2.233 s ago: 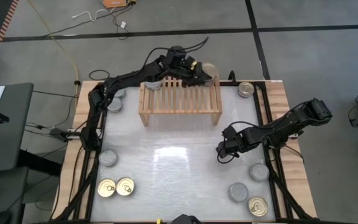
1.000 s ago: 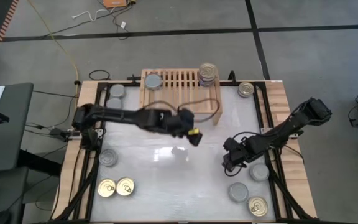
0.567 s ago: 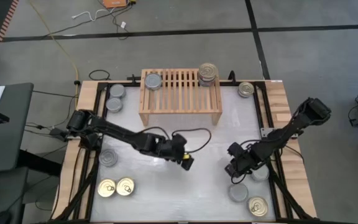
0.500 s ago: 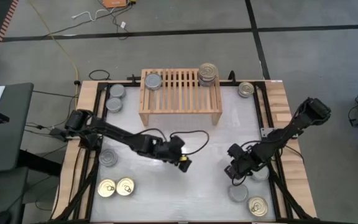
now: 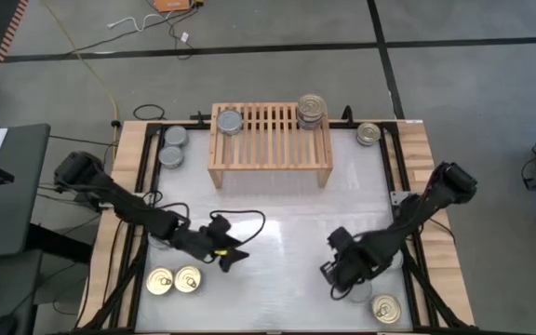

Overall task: Stack canned seafood by type on shelf
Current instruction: Stack the green tuna can on top of the other green tuna can on the shelf

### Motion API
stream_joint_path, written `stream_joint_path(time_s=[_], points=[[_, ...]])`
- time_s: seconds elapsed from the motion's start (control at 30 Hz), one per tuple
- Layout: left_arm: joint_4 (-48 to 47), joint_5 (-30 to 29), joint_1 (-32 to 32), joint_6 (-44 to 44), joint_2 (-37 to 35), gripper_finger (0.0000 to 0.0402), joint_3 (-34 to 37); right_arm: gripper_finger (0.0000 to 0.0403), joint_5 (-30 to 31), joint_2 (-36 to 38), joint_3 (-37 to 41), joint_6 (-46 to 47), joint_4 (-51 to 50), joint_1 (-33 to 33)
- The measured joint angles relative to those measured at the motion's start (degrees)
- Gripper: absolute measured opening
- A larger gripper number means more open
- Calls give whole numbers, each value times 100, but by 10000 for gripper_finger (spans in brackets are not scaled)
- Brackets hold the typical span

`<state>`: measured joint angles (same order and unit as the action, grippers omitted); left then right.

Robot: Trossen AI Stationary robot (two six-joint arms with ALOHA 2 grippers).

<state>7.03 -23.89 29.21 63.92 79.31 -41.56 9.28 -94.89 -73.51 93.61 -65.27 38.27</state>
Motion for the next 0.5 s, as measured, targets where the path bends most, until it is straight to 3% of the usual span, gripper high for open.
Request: stream_joint_path(time_s=[0.13,0.37,0.5], points=[[133,-16,185,-384,-37,288,1,11,-466,-189,17,747,210,307],[405,6,368,-734,-35,288,4,11,-641,-51,593,2444,918,1009],[425,10,415,-886,-35,288,4,11,-799,-33,847,2956,1128,1222]])
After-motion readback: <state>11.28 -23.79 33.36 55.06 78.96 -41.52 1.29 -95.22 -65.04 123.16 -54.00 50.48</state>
